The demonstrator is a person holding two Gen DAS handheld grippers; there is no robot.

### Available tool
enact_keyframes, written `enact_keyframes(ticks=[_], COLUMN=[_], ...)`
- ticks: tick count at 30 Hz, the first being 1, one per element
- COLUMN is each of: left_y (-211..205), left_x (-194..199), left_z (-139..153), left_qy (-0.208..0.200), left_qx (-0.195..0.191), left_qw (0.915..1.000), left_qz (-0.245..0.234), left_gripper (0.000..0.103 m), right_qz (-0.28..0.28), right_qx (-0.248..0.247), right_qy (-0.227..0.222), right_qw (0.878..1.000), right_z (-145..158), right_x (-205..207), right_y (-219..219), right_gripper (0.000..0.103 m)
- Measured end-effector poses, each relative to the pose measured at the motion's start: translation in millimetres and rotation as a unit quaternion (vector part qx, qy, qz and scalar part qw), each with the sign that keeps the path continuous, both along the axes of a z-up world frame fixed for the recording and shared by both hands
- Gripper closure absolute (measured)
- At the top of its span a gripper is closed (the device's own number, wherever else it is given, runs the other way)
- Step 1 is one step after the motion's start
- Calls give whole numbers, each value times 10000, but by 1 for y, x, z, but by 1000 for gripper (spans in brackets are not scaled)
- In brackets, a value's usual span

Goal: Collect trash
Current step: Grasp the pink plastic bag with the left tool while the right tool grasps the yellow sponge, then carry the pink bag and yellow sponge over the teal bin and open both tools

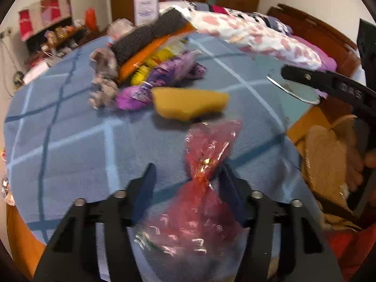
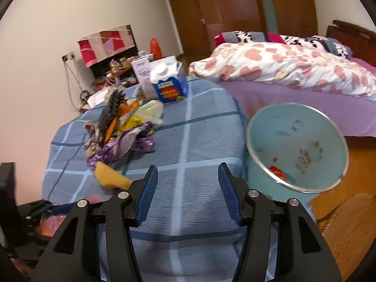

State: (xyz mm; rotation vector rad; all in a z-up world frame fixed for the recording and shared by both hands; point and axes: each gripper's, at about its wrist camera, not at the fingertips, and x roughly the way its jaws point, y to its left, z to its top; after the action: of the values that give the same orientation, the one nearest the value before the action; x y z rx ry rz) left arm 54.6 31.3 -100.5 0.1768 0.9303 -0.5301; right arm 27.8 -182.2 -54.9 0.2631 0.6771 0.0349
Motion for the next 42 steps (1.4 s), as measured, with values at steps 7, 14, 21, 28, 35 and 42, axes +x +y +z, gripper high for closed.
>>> enact_keyframes(ticks=[7, 14, 21, 28, 35, 42], left_y=[40, 72, 88, 78, 71, 39], left_x=[11, 25, 31, 26, 25, 23], left_z=[21, 32, 33, 33, 41, 54], left_qy=[-253, -469, -490, -481, -597, -838], left_qx=[-315, -240, -131, -167, -282, -347], left_qw=[9972, 9903, 9867, 9882, 9859, 9864], left_qz=[632, 1283, 1542, 1442, 1536, 1369], left_gripper=[74, 74, 74, 74, 73, 73], right_qz=[594, 1241, 1484, 1491, 1158, 531], right_qx=[77, -29, -221, -137, 92, 286], right_qy=[55, 290, 548, 450, 44, -306], right_qw=[9982, 9918, 9872, 9877, 9932, 9977], right_z=[-5, -17, -37, -30, -2, 16], right_x=[17, 43, 57, 49, 26, 11], right_y=[33, 74, 96, 91, 67, 31], right_gripper=[49, 49, 69, 85, 85, 85])
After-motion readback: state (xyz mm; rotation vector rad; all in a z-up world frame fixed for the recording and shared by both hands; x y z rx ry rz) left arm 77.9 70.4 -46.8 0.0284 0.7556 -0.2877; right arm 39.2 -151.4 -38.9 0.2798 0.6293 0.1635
